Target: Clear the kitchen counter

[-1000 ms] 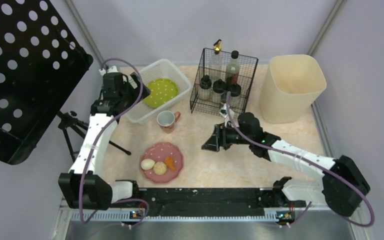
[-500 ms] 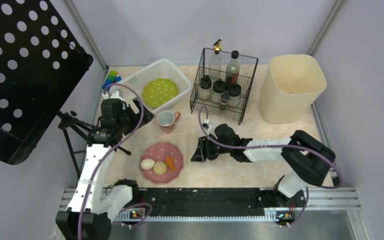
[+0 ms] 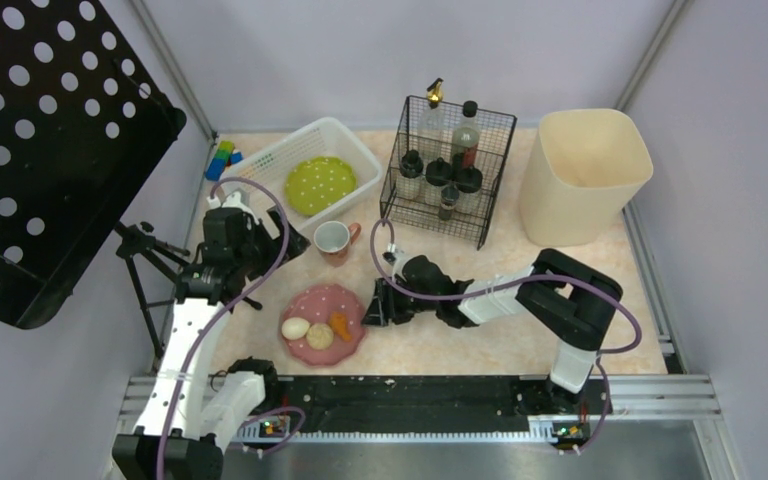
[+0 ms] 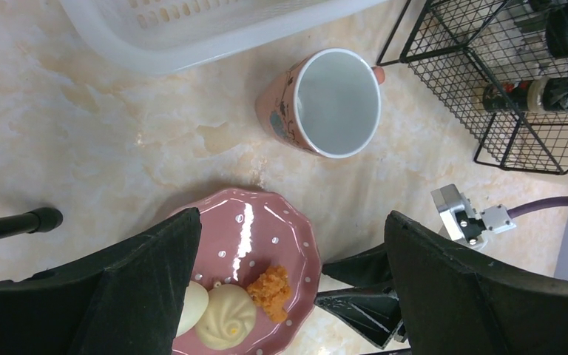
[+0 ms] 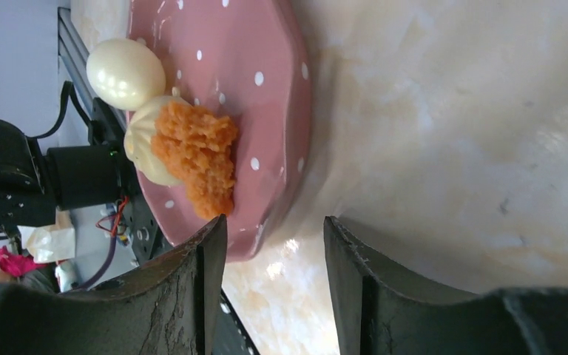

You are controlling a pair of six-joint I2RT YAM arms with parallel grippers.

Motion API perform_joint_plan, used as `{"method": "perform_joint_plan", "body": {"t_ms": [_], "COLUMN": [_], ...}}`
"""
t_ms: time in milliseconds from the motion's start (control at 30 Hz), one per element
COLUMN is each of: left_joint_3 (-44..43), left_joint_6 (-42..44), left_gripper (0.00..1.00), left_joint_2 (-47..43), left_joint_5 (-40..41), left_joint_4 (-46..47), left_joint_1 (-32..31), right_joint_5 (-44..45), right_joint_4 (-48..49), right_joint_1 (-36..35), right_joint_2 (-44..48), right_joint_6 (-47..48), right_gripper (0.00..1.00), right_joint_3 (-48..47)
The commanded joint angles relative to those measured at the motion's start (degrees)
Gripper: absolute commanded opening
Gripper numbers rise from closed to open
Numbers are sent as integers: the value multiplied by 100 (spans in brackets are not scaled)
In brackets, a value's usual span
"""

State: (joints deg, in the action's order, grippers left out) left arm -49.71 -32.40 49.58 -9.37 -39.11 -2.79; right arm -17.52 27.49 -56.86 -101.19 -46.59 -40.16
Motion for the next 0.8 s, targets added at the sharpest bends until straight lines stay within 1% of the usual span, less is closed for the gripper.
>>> {"method": "perform_joint_plan", "body": {"t_ms": [0,67,233,633,767], "left_joint_3": [123,157,197,298,348], "left_joint_6": [159,155,172,173,182], "left_gripper": [98,98,98,98,98], "left_joint_2": [-132,-147,-267,-353,-379], "left_joint_5": [32,28,113,50,43], "left_joint_4": [35,28,-7,1,23], "left_joint_1": [-20,-20,-20,-20,-20], "right_joint_5": [272,277,397,592,699], "right_joint_4": [234,191,92,-503,-705], "right_joint_1": [-171,-196,-211,-273,-282], "right_joint_2": [-294,-394,-453,-581,-590], "right_joint_6": [-63,-62,-42,328,433], "right_gripper": [50,47,34,23,16], "right_joint_3": [-288,-360,-387,-692,-789]}}
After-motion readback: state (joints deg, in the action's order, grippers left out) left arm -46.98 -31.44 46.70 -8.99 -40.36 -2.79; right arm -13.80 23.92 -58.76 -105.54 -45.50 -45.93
